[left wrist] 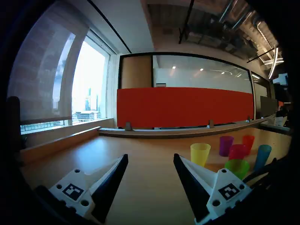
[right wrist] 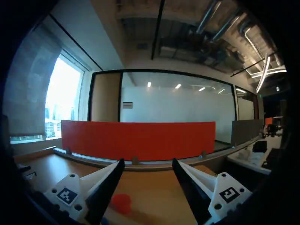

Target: Pour water

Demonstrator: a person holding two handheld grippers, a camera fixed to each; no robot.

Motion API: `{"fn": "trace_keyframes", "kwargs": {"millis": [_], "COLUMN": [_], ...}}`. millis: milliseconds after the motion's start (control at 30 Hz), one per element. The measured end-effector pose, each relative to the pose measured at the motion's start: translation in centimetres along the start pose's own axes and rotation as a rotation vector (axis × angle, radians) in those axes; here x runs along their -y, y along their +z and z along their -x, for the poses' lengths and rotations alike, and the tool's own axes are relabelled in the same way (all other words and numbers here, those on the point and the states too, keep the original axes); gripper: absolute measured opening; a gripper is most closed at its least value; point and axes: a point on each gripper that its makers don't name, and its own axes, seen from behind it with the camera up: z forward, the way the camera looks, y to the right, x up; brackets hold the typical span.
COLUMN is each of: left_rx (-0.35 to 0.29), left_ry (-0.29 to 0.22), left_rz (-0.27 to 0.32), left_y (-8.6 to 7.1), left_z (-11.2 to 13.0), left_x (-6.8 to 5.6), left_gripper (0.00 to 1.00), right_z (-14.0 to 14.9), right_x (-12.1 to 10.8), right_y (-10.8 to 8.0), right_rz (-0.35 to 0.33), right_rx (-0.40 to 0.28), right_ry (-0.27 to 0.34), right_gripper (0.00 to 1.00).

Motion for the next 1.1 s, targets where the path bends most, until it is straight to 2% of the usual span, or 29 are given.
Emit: {"fn": "trace_keyframes", "kwargs": {"millis": [500,1100], "left_rx": [0.000,0.000], "left_ry": [0.000,0.000], "left_rz": [0.000,0.000], "left_y": [0.0,-0.1], "left_z": [0.0,0.0], "left_x": [0.1,0.1], "left_gripper": [0.90,0.90], "right_z": [8.3,14.6], "right_x": [-1.5,-1.9], "right_y": [-1.3,-1.2], "right_rz": [-0.002,-0.015], "right_rx": [0.016,0.015], "right_ry": [0.012,-0.005], "right_gripper": [0.99,0.99]}}
